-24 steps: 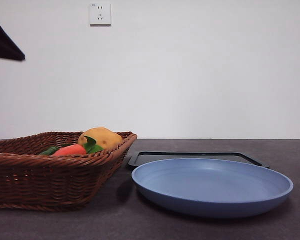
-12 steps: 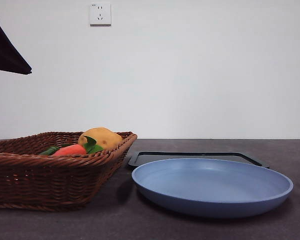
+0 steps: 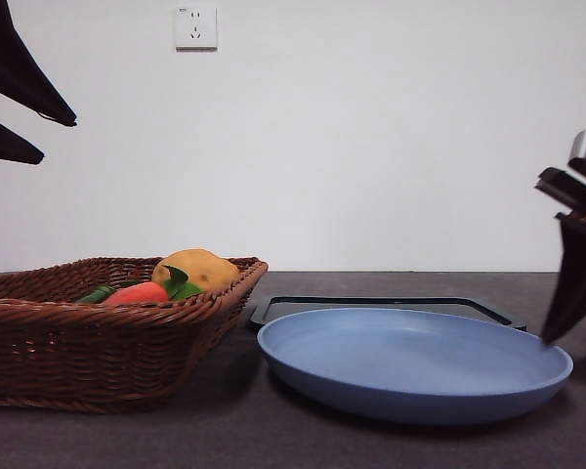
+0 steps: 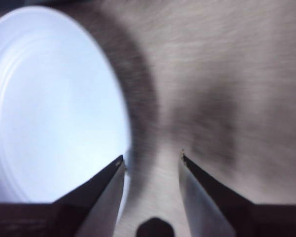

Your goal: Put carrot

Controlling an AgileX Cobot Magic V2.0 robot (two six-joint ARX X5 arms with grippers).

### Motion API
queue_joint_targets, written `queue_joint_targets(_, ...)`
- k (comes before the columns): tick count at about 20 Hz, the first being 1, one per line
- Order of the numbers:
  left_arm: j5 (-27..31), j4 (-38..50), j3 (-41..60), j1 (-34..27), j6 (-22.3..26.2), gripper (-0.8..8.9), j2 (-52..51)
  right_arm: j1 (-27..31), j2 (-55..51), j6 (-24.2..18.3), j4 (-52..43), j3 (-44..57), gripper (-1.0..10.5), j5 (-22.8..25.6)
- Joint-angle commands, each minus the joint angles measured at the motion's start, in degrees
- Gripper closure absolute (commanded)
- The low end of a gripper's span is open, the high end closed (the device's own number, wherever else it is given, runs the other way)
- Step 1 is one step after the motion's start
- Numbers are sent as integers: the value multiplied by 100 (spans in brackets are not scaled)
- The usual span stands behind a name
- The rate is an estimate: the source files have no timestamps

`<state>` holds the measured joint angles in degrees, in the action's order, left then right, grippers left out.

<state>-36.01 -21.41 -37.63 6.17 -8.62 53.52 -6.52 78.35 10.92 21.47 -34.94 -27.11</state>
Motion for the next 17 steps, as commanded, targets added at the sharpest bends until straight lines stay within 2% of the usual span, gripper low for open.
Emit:
queue_joint_targets(1,-28,20,-85,24,-22,555,33,-127,326,133,-271,-92,786,-131)
queue_joint_targets(5,-26,-35,-85,24,-22,555,33,-317,501,323,-520,-92,829,-105)
queue_joint_targets(8,-28,-35,-85,24,-22,555,33,-380,496,326,-514,-92,945,-109)
queue_joint_targets(14,39,-9,-85,247,-17,523,35,-378,-63,531,-243,-92,943,-107)
queue_joint_targets(17,824,-13,-94,732,168,512,72,-365,-695,509,254,-92,943,-94)
